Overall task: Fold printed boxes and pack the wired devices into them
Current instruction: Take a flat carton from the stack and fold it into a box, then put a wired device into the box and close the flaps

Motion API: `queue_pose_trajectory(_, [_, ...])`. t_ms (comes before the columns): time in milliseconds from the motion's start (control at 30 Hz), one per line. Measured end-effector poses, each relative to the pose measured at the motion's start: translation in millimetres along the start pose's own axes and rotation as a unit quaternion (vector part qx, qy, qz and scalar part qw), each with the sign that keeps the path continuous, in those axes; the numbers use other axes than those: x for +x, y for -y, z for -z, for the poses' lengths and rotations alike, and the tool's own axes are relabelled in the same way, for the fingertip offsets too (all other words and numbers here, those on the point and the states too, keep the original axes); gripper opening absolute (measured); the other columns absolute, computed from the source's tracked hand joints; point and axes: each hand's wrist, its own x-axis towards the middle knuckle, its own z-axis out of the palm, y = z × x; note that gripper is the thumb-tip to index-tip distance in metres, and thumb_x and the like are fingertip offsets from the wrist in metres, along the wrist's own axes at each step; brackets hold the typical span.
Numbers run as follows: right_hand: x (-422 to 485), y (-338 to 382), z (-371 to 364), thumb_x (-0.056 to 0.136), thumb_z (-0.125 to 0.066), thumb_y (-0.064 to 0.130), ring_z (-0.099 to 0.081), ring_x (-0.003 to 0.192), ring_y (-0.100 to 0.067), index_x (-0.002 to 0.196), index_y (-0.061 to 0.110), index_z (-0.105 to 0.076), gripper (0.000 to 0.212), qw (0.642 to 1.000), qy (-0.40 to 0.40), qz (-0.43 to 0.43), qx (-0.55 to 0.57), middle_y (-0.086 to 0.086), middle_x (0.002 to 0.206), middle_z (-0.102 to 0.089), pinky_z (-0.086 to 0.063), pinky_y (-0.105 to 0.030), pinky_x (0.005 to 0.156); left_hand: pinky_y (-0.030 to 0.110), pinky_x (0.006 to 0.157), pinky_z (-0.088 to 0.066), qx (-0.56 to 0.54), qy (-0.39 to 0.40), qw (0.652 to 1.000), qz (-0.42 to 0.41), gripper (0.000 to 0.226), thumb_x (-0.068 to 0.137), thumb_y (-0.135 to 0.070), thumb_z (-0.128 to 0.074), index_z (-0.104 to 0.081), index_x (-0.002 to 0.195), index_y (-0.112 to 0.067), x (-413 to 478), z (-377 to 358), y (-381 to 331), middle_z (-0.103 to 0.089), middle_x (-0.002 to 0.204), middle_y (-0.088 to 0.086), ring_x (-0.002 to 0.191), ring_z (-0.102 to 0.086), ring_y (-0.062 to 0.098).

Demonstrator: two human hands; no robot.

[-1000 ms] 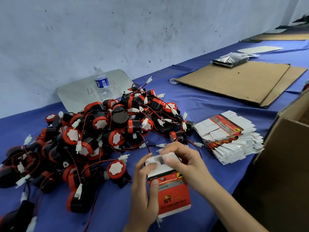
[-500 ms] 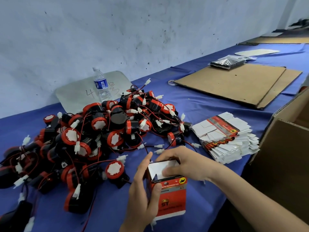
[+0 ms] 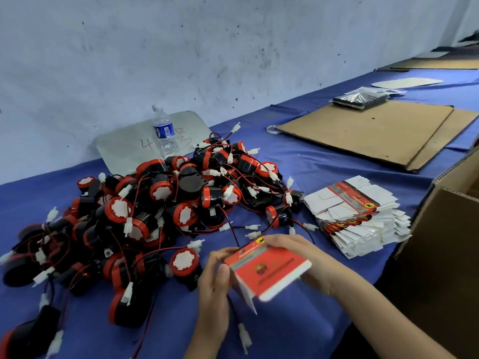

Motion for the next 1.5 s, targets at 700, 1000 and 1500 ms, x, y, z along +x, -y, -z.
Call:
queue_pose_trajectory(700, [-17,-24,-18,0.077,-0.049,0.073,-0.058,0.068,-0.001,0.086,0.034,-0.063,0.043,0.851,-0.286,0.267,-0.351,0.02,0.086,-0.065,-0.037,-0.012,0.057,0.017,0.069,-0.05,0.167,-0.011,0.986,-0.019,0.032,0.087,-0.059,-0.042,-0.061,0.103,-0.038,3,-2,16,-0.068,0.093,-0.008,0.083,-0.066,0.008])
queue_pose_trajectory(1000, [-3,-22,-33,0.069,-0.062,0.075,-0.057,0.102,-0.023,0.109,0.027,-0.06,0.063,0.721,-0.041,0.05,-0.689,0.013,0.122,-0.053,-0.032,-0.027,0.066,0.043,0.093,-0.04,0.375,-0.154,0.901,-0.155,0.034,0.092,-0.039,-0.042,-0.066,0.107,-0.019,3,8,-2,-0.062,0.115,-0.005,0.111,-0.052,0.019])
queue_pose_trajectory(1500, [-26,-38,-24,0.083,-0.064,0.038,-0.063,0.068,-0.011,0.101,0.042,-0.063,0.019,0.88,-0.203,0.302,-0.305,0.018,0.09,-0.065,-0.048,-0.023,0.062,0.023,0.089,-0.038,0.3,-0.306,0.895,-0.126,0.057,0.083,-0.047,-0.068,-0.051,0.128,-0.018,16,25,-1,-0.043,0.104,-0.01,0.101,-0.048,0.018])
